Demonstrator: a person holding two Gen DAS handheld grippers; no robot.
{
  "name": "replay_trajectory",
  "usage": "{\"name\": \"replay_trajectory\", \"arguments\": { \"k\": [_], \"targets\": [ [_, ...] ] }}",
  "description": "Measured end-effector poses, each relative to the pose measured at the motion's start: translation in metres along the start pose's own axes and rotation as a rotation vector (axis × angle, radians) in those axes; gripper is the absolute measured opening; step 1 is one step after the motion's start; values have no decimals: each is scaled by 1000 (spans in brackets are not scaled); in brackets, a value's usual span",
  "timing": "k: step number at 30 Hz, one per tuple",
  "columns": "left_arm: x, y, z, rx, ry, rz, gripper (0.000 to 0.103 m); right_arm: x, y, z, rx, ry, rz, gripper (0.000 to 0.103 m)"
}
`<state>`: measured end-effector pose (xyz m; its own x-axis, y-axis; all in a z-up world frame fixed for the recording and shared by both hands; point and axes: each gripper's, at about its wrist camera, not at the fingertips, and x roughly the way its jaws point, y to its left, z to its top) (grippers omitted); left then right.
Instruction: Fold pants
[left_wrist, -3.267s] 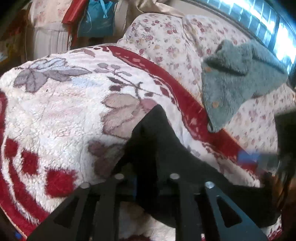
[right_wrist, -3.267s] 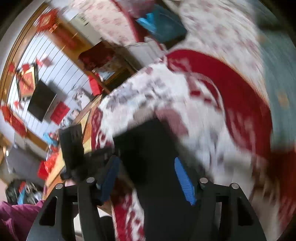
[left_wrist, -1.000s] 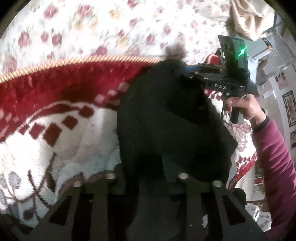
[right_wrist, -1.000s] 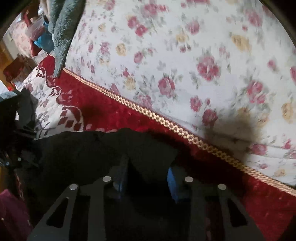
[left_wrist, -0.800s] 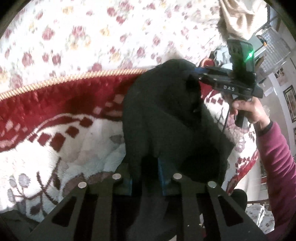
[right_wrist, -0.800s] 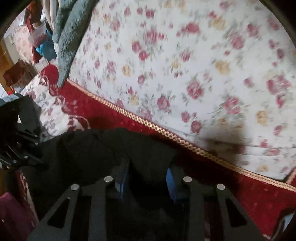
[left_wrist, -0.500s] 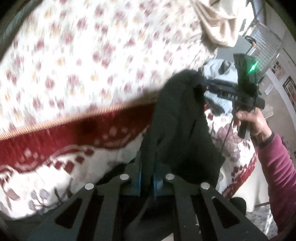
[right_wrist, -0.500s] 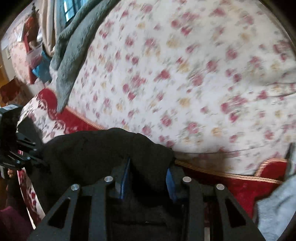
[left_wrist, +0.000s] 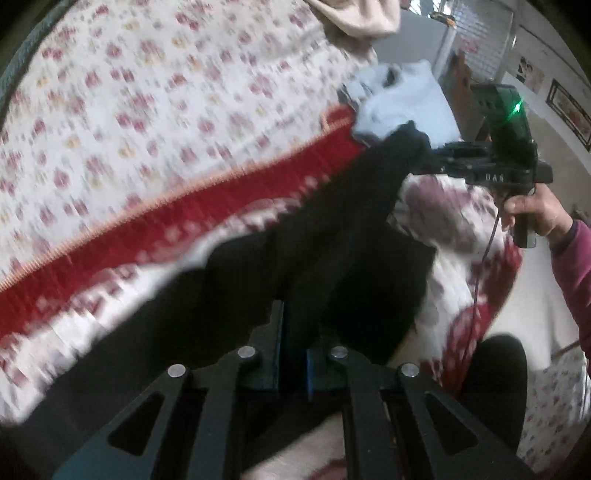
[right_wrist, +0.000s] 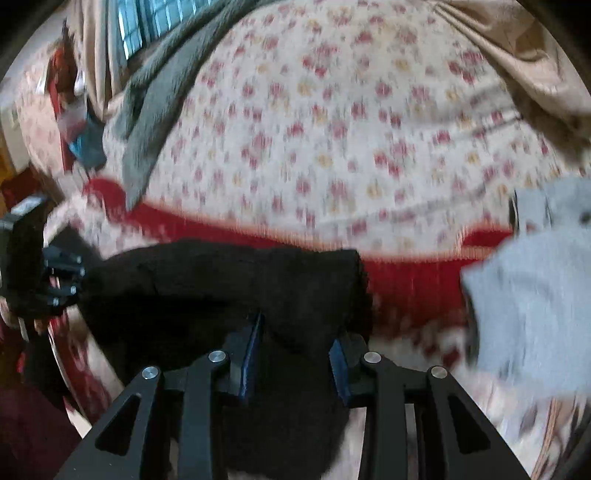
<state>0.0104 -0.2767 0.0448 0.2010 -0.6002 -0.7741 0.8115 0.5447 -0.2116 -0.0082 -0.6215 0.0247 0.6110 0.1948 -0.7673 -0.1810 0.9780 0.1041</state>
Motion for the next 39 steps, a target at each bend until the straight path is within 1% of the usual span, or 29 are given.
{"name": "replay_trajectory", "arguments": {
  "k": [3, 5, 6, 7, 8, 9, 10, 11, 13, 14, 15, 16, 17, 18, 20, 21, 23, 25, 26, 27, 28, 29, 30, 31, 32, 34, 36, 37, 39],
  "targets": [
    [15, 0, -26, -57, 40, -51, 13, 5, 2, -47, 41, 76, 14, 37],
    [19, 0, -39, -94, 56, -98, 28, 8, 3, -70, 54, 127, 7, 37],
    [19, 0, -48, -107, 58, -116, 32, 7, 2, -82, 72, 147, 11, 39],
    [17, 0, -52, -107, 55, -118, 43, 4, 0, -89, 91, 160, 17, 39],
    [11, 0, -57, -105, 42, -124, 56, -2, -1, -95, 111, 167, 21, 39],
    [2, 0, -61, -106, 27, -133, 64, -11, -3, -99, 131, 163, 17, 39],
    [-7, 1, -64, -112, 13, -135, 77, -21, -5, -100, 148, 157, 7, 39],
    [-19, 4, -66, -118, -12, -127, 84, -28, -5, -101, 156, 156, 0, 42],
    [-41, 12, -67, -121, -66, -101, 85, -44, -4, -98, 177, 136, -11, 61],
    [-48, 15, -66, -126, -85, -88, 86, -49, -2, -96, 195, 112, 23, 81],
    [-59, 21, -66, -135, -117, -63, 88, -51, -1, -92, 232, 80, 79, 96],
    [-64, 26, -66, -142, -136, -48, 92, -49, -1, -90, 272, 53, 133, 100],
    [-69, 30, -67, -156, -157, -37, 93, -42, -1, -87, 353, 21, 226, 100],
    [-70, 33, -68, -169, -164, -34, 93, -33, -1, -87, 411, 17, 269, 99],
    [-72, 39, -70, -205, -167, -49, 93, -8, -4, -92, 537, 22, 309, 99],
    [-72, 40, -72, -221, -169, -59, 93, 2, -5, -95, 575, 25, 309, 99],
    [-72, 40, -76, -226, -170, -67, 93, 22, -11, -103, 666, 20, 327, 99],
    [-67, 37, -79, -219, -173, -62, 93, 38, -15, -108, 751, -5, 380, 99],
    [-64, 37, -79, -219, -166, -61, 93, 45, -14, -106, 758, -12, 386, 99],
    [-58, 37, -79, -223, -155, -60, 93, 52, -12, -105, 755, -23, 373, 92],
    [-54, 38, -80, -232, -151, -59, 93, 59, -11, -106, 765, -32, 377, 81],
    [-51, 39, -80, -243, -150, -60, 93, 63, -10, -107, 772, -30, 381, 52],
    [-49, 41, -80, -254, -148, -65, 93, 69, -9, -109, 770, -24, 383, 32],
    [-48, 43, -79, -264, -148, -68, 93, 70, -7, -110, 755, -23, 385, 30],
    [-50, 45, -79, -268, -151, -65, 93, 66, -5, -110, 740, -33, 393, 26],
    [-54, 49, -77, -273, -160, -60, 93, 48, -3, -106, 706, -85, 415, 24],
    [-59, 54, -75, -278, -165, -57, 93, 20, 0, -101, 661, -142, 436, 20],
    [-61, 57, -75, -285, -174, -59, 93, 9, 4, -99, 642, -155, 442, 19],
    [-60, 60, -75, -302, -185, -73, 93, -7, 15, -99, 596, -143, 429, 19]
  ]
}}
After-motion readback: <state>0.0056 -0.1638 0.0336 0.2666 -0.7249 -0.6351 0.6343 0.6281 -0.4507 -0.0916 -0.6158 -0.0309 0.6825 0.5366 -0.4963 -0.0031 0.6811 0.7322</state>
